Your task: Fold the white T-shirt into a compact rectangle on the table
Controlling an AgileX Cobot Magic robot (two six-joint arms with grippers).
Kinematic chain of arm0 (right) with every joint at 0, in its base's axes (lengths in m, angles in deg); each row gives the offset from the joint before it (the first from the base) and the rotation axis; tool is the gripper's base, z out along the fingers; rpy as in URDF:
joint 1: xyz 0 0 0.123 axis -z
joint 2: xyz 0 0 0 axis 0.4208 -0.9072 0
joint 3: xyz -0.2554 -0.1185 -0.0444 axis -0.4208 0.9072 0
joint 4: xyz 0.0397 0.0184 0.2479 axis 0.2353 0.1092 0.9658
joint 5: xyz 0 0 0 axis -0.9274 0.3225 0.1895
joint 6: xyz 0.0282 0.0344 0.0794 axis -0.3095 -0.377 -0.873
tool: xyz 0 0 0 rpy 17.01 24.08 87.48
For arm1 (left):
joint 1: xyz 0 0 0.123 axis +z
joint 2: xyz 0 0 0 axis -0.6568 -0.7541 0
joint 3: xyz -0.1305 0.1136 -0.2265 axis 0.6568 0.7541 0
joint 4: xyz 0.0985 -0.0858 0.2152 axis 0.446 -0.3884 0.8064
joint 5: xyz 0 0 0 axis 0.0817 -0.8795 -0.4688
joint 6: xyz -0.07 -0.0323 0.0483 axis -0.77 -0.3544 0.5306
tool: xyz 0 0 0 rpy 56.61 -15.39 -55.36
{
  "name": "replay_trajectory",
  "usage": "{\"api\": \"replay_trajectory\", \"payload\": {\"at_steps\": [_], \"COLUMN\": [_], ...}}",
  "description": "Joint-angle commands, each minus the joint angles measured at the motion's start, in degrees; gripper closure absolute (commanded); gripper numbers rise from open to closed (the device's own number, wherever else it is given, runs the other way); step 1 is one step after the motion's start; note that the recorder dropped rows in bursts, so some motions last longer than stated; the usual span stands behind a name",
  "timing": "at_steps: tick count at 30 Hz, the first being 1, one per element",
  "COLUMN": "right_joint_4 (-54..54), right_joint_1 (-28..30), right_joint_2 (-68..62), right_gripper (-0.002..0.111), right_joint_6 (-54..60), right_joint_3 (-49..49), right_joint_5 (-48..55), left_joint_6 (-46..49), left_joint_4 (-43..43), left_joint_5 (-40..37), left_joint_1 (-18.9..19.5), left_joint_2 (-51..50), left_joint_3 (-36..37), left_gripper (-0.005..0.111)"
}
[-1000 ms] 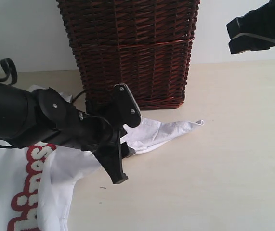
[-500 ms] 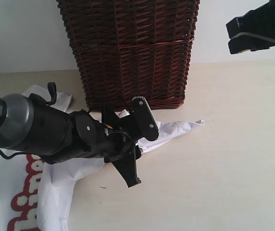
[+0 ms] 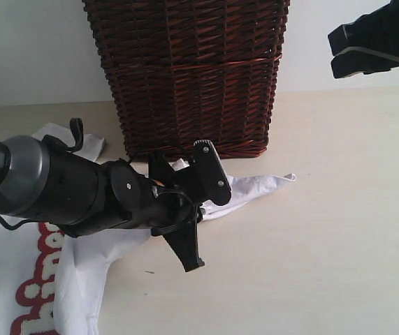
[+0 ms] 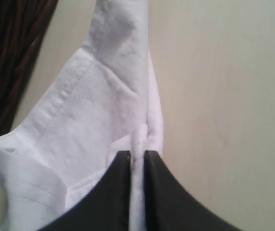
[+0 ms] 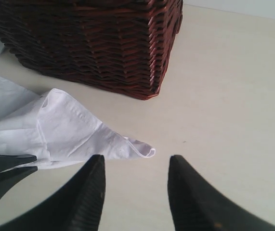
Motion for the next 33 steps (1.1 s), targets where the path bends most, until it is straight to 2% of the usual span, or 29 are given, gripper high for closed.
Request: {"api": "replay_trajectory", "payload": {"at_steps": [1,7,12,15,19,22,28,33], "right_joint_4": [0.22,0.22,0.22,0.22,0.22,0.22,0.22,0.32], "right_joint_1": [0.02,0.02,0.02,0.02,0.02,0.02,0.02,0.02], "right_joint_2": [0.56,0.56,0.56,0.56,0.56,0.56,0.56,0.56], "right_gripper": [0.066,0.066,0.066,0.066,0.066,0.066,0.066,0.066], "right_joint_6": [0.52,0.52,0.87,0.87,0.87,0.87,0.87,0.87], "right_joint_3": [0.13,0.13,0.13,0.13,0.13,0.13,0.13,0.13], "right_joint_5": [-0.72,-0.72,-0.62,-0.62,-0.62,-0.51,-0.41,-0.30], "left_joint_6": [-0.04,-0.04,-0.04,-0.28,-0.80,-2.80,-3.94,-7.18], "left_joint_4": [0.64,0.49,-0.35,-0.49,-1.62,-1.62,-1.62,-1.62], "left_joint_5": [0.54,0.54,-0.88,-5.44,-15.38,-19.99,-22.90,-30.63], "left_joint_1": [-0.34,-0.34,-0.34,-0.34,-1.60,-4.23,-13.89,-20.11], "left_joint_2": [0.09,1.68,7.14,11.02,16.10,19.26,25.91,28.09], "left_joint_3": [-0.31,-0.31,-0.31,-0.31,-0.31,0.05,3.00,5.57], "left_gripper": [0.107,0.107,0.107,0.107,0.107,0.107,0.107,0.107]}}
